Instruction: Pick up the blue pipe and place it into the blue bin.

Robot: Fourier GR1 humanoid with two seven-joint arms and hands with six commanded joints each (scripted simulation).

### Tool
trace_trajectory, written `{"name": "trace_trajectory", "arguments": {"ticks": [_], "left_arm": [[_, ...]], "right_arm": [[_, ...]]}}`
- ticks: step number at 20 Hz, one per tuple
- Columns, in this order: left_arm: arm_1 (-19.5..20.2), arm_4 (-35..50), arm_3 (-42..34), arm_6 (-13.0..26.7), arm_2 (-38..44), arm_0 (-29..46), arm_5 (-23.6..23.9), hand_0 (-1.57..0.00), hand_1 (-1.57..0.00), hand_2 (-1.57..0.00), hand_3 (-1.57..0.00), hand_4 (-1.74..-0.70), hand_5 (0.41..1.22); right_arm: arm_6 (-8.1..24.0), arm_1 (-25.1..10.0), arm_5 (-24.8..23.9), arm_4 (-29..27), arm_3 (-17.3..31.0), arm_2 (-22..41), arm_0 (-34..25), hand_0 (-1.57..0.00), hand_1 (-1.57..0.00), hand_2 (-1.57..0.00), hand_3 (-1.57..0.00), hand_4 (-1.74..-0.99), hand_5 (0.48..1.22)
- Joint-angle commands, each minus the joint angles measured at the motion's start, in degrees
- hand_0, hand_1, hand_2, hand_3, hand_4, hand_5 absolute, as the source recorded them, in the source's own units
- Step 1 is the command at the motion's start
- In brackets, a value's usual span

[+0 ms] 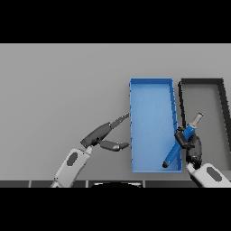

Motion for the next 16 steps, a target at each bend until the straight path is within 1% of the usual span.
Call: {"name": "trace_trajectory", "arguments": {"ticks": [1,2,3,4,5,6,9,10,11,12,13,15,16], "left_arm": [[-0.13,-0.08,-0.45,0.63,0.02,-0.18,0.28,0.00,0.00,0.00,0.00,-0.93,0.496],[-0.24,0.35,-0.34,0.92,0.21,-0.54,0.04,0.00,0.00,0.00,0.00,-0.93,0.495],[-0.04,0.34,-0.49,0.78,0.12,-0.43,-0.12,0.00,0.00,0.00,0.00,-0.93,0.496],[-0.16,0.15,-0.34,0.67,-0.16,-0.21,-0.12,0.00,0.00,0.00,0.00,-0.93,0.496],[-0.28,0.30,-0.21,1.34,0.18,-0.66,0.03,0.00,0.00,0.00,0.00,-0.93,0.496],[-0.46,0.31,-0.63,1.67,-0.13,-0.51,0.02,0.00,0.00,0.00,0.00,-0.93,0.496],[0.48,0.42,-0.65,0.37,0.27,0.33,-0.17,0.00,0.00,0.00,0.00,-0.93,0.497],[-0.39,0.22,-0.03,1.28,0.17,-0.23,0.29,0.00,0.00,0.00,0.00,-0.93,0.497],[0.18,0.29,-0.11,0.76,0.18,0.19,-0.11,0.00,0.00,0.00,0.00,-0.93,0.495],[-0.27,0.05,-0.30,1.22,-0.03,-0.04,0.23,0.00,0.00,0.00,0.00,-0.93,0.495],[-0.16,-0.29,-0.17,0.97,-0.11,0.05,0.40,0.00,0.00,0.00,0.00,-0.93,0.496],[-0.05,-0.63,0.54,0.71,-0.18,0.24,0.42,0.00,0.00,0.00,0.00,-0.93,0.496],[-0.10,-1.07,1.19,-0.04,-0.57,0.55,0.38,0.00,0.00,0.00,0.00,-0.93,0.495]], "right_arm": [[-0.01,-2.97,0.32,-2.73,-0.71,3.03,-1.88,-0.23,-0.21,-0.21,-0.06,-1.233,0.913],[-0.01,-4.68,0.80,-4.89,-0.83,5.66,-3.86,-0.18,-0.17,-0.16,-0.05,-1.219,0.870],[-0.18,-5.94,1.05,-5.90,-0.85,8.36,-6.11,-0.14,-0.14,-0.13,-0.04,-1.205,0.837],[-0.24,-6.69,1.56,-6.11,-0.72,10.02,-7.50,-0.12,-0.11,-0.11,-0.03,-1.190,0.809],[-0.21,-7.93,0.94,-7.03,-0.27,12.31,-9.75,-0.09,-0.09,-0.08,-0.02,-1.175,0.788],[-0.24,-8.79,0.35,-7.39,-0.87,13.50,-10.28,-0.07,-0.07,-0.07,-0.02,-1.161,0.771],[-0.48,-8.86,1.30,-7.82,0.29,14.57,-11.73,-0.04,-0.04,-0.03,-0.01,-1.110,0.736],[-0.17,-9.21,1.44,-8.08,0.29,15.08,-12.11,-0.03,-0.03,-0.03,-0.01,-1.099,0.725],[-0.16,-8.92,1.18,-7.92,0.28,15.84,-12.71,-0.02,-0.02,-0.02,-0.01,-1.095,0.718],[-0.06,-9.42,1.48,-8.65,1.00,16.76,-13.96,-0.02,-0.02,-0.02,0.00,-1.084,0.714],[-1.29,-9.33,2.15,-8.36,0.62,17.24,-13.66,-0.02,-0.02,-0.02,0.00,-1.084,0.713],[-0.25,-9.88,2.73,-8.96,1.00,17.32,-14.60,-0.02,-0.02,-0.02,0.00,-1.084,0.711],[-1.52,-9.67,2.84,-9.29,0.85,17.10,-13.77,-0.02,-0.02,-0.02,0.00,-1.084,0.714]]}}
